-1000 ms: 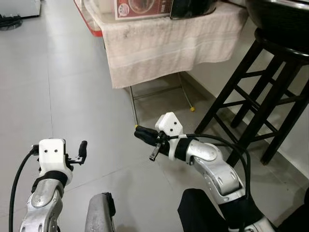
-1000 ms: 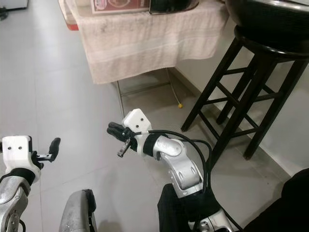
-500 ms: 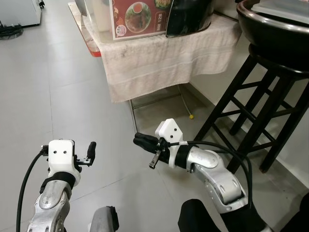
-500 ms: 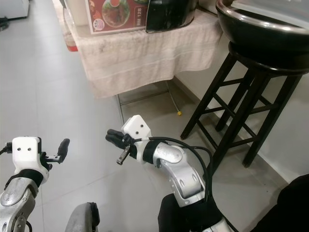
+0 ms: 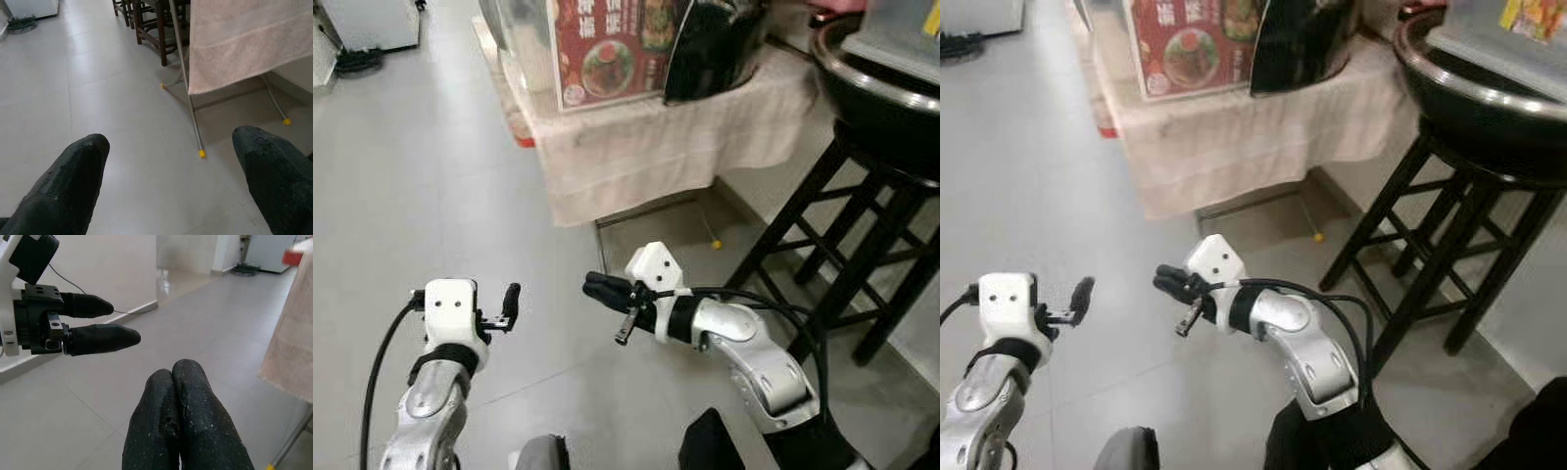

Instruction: Building children table

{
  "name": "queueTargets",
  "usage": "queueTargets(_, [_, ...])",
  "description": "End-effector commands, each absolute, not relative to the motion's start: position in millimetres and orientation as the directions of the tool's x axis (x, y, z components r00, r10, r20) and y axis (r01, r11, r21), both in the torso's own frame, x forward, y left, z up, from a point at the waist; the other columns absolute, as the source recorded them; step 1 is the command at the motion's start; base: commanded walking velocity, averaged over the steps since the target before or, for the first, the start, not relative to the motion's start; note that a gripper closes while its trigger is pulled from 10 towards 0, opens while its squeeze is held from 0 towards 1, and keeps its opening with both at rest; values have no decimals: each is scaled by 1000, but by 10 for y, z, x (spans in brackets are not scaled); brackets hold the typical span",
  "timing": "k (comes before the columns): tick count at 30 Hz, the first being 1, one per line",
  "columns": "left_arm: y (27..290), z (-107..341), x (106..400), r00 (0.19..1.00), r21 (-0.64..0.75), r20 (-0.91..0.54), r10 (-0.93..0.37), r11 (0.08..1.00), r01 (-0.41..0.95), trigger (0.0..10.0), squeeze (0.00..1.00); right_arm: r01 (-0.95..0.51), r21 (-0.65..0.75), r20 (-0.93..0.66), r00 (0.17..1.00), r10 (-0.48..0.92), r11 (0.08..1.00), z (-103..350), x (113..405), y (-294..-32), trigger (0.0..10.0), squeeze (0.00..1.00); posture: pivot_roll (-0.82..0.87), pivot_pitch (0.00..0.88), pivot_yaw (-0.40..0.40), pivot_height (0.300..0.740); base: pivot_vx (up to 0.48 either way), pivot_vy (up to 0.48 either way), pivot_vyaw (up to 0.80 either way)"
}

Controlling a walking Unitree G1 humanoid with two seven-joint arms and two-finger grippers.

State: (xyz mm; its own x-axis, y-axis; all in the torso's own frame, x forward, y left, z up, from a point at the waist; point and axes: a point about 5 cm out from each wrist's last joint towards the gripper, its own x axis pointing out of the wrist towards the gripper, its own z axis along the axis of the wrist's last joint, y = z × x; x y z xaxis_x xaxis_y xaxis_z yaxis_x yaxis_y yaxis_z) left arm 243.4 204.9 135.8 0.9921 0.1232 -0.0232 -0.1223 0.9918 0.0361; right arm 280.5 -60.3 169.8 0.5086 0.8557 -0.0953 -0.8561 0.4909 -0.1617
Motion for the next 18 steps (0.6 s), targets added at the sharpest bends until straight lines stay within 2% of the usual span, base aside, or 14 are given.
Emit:
queueTargets(1, [2039,1342,2409,992,40,-35,124,992,-123,10000,0,-865,-154,-105,495,862,478,1673,2761,-572,10000,0,45,73,-3,681,0,0,0])
queueTargets(5, [2023,1340,2407,992,39,-36,120,992,-118,10000,0,-865,-150,-117,496,860,479,1642,2740,-551,10000,0,46,69,-3,696,0,0,0])
queueTargets(14, [1896,1323,2328,997,30,-49,61,998,-59,10000,0,-806,-162,-176,591,787,569,1510,2793,-690,10000,0,43,47,-3,736,0,0,0])
queueTargets(18, [1858,1323,2311,998,34,-49,43,999,-41,10000,0,-792,-163,-187,610,770,588,1478,2789,-740,10000,0,44,37,-6,740,0,0,0])
